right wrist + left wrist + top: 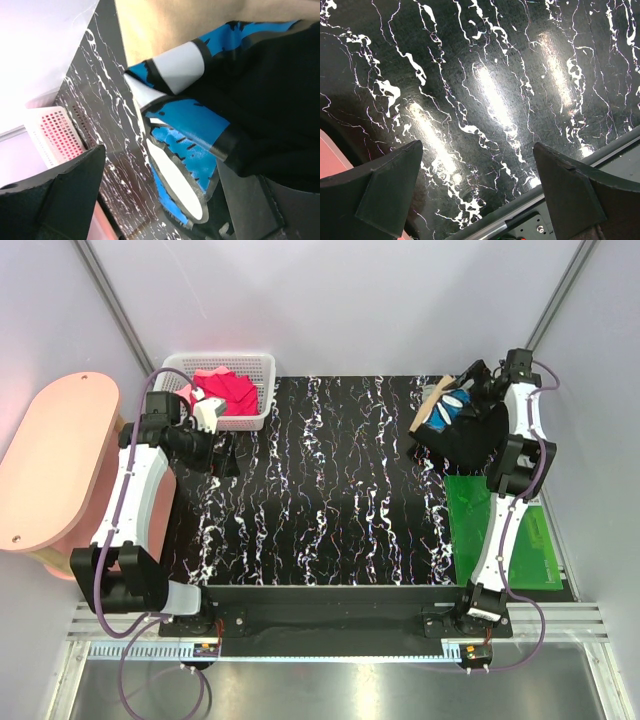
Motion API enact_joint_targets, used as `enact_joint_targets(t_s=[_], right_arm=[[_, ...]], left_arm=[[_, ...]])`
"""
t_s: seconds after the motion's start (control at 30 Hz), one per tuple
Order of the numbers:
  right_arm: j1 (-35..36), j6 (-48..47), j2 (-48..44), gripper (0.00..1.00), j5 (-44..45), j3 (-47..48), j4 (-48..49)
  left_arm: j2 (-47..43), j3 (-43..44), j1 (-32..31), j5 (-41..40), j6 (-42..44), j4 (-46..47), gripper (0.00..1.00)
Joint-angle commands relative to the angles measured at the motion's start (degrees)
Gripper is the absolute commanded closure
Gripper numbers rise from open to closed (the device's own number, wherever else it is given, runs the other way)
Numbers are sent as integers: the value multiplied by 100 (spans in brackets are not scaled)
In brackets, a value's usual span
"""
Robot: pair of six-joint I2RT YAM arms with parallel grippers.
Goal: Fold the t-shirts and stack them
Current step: Put the neatly folded tshirt into the corner of the board with the right arm
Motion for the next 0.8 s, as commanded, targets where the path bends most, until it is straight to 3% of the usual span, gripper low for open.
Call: enact_joint_targets(t_s=[0.0, 0.13, 0.17, 0.27, 0.4, 0.43, 0.57, 0.77], right_arm=[[449, -419, -1491, 0, 397, 43, 25], [1371, -1192, -2566, 0, 1424, -9, -439], [1712, -1611, -2777, 0, 2132, -210, -519], [2707, -2054, -3507, 0, 2962, -1042, -590], [3560, -1985, -4638, 0, 3071, -2616, -126], [3796, -1941, -4869, 0, 3071, -3386, 345], [4124, -1739, -5678, 0, 2842, -4533, 921], [4221, -1826, -6110, 0, 2851, -4914, 816]], left_arm=[[-235, 221, 47, 134, -95, -9, 1], [-420, 415, 46, 29, -288, -1, 1], [-464, 441, 47, -67, -341, -1, 1], [-552, 486, 47, -252, -569, 122, 1], [-772, 442, 47, -420, -833, 420, 1], [-824, 407, 47, -455, -877, 482, 1], [-1105, 161, 47, -639, -1018, 720, 1], [-1387, -287, 47, -727, -1150, 1009, 1]])
